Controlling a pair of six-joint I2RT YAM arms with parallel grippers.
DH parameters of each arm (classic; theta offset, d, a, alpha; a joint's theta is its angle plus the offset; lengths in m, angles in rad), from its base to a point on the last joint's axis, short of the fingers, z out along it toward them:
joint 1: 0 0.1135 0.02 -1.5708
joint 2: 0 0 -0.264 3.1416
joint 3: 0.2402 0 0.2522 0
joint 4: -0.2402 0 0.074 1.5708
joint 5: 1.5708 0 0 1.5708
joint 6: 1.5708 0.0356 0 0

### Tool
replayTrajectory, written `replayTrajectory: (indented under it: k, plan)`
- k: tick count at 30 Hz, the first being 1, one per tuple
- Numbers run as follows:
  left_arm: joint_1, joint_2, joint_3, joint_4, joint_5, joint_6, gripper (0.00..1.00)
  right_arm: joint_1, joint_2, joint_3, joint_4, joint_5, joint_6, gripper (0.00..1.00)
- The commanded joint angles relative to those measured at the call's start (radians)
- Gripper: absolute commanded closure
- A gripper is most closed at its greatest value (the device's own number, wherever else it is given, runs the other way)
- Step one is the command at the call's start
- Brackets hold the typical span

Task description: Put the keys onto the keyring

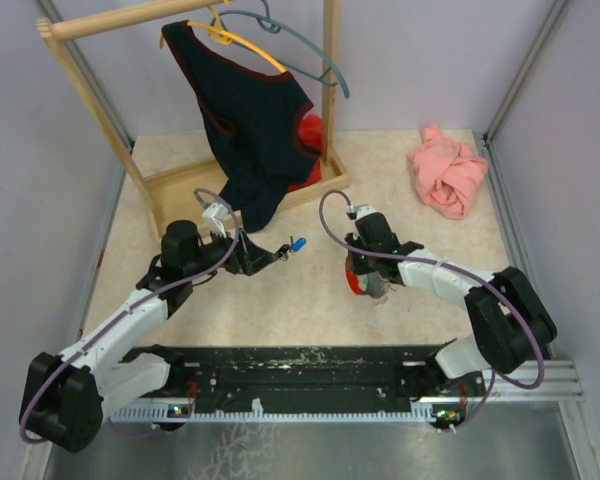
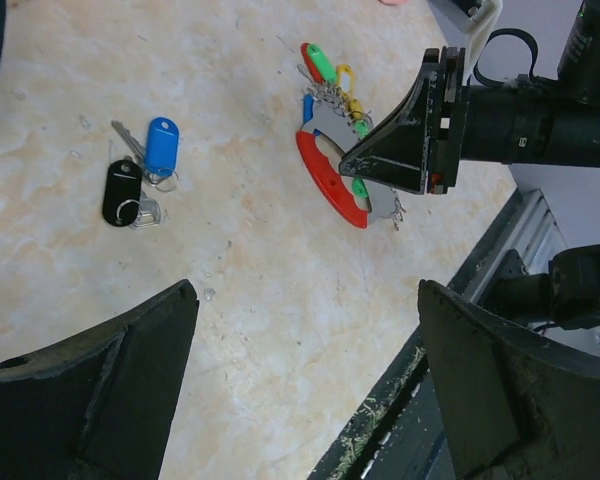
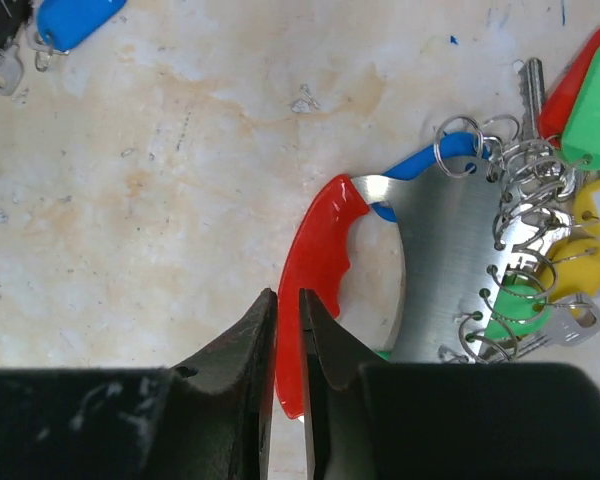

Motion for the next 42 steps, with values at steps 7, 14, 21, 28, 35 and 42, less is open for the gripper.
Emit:
replayTrajectory:
  k: [7,14,21,28,35,42]
  plan:
    - [-0.009,0.063,-0.022,0.115,0.057,-0.069,0.05,0.030,-0.050,0.065,-0.140,0.219,0.026,0.65]
    - [-0.014,0.095,-0.012,0.091,0.040,-0.041,0.05,0.026,-0.033,0.082,-0.237,0.326,0.085,0.46]
    - [-0.024,0.113,-0.009,0.082,0.034,-0.026,0.06,0.012,0.036,0.073,-0.213,0.300,0.113,0.44]
    - [-0.030,0.114,-0.009,0.061,0.014,-0.019,0.06,-0.011,0.087,0.039,-0.160,0.254,0.128,0.44]
    - [-0.047,0.147,0.000,0.079,0.014,-0.032,0.06,-0.033,0.061,0.010,-0.114,0.183,0.109,0.57]
    - [-0.077,0.210,0.013,0.149,0.025,-0.083,0.07,-0.029,-0.006,-0.008,-0.048,0.088,0.094,0.73]
